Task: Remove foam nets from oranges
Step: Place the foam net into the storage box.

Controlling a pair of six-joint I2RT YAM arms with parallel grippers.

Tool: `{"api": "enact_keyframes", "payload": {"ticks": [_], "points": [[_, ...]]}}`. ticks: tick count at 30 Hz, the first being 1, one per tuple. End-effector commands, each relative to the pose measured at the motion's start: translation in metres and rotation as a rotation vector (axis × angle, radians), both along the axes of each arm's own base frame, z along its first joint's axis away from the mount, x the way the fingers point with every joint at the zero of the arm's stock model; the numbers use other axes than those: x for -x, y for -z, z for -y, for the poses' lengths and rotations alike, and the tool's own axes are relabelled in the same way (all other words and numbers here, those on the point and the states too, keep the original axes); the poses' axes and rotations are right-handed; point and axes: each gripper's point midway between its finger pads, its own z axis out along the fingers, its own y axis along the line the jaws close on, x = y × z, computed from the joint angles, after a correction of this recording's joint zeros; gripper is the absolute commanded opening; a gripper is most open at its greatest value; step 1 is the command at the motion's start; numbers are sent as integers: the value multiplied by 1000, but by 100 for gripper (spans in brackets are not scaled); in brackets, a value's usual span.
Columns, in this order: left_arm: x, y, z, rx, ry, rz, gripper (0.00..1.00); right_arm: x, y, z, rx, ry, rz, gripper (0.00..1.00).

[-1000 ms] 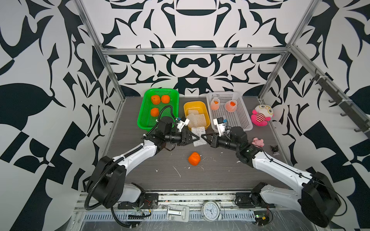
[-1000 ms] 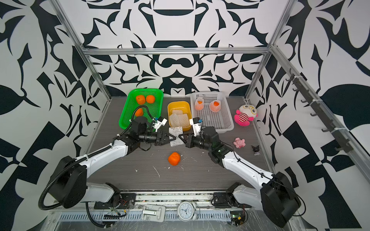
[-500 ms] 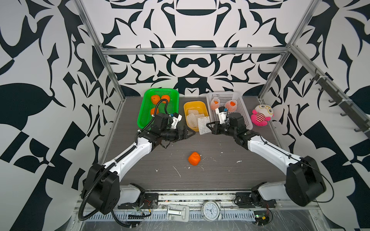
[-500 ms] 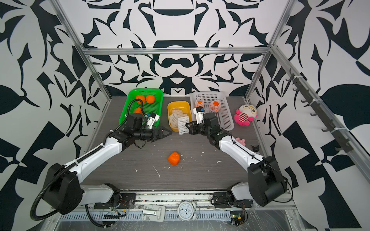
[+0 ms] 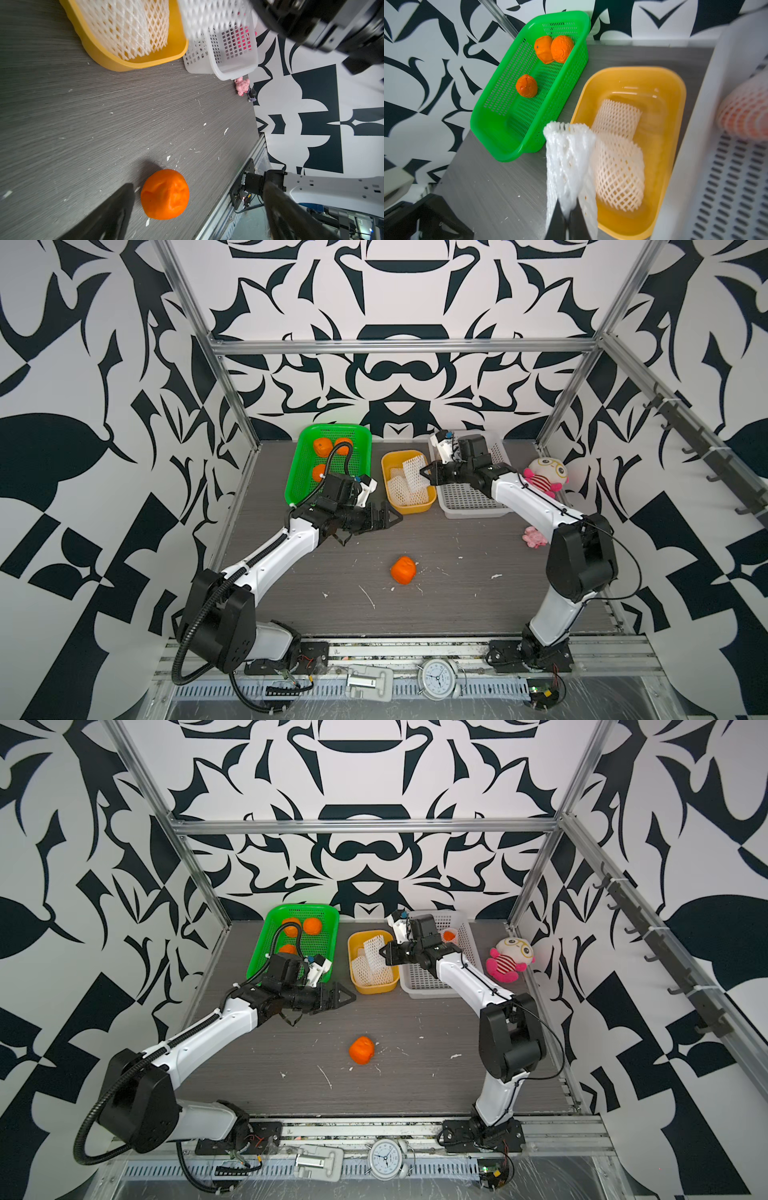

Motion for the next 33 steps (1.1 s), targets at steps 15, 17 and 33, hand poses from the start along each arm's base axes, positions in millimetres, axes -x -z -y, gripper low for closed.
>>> {"api": "enact_keyframes", "payload": {"ticks": [15,17,33], "points": [[-2,0,-8,-18,15,56,99,-71,10,2,587,-367,574,0],[-2,0,-8,-18,12,55,100,-77,12,0,618,-394,608,0],[0,4,-15,-27,-4,51,99,-100,43,-35,693,-574,682,0]]}}
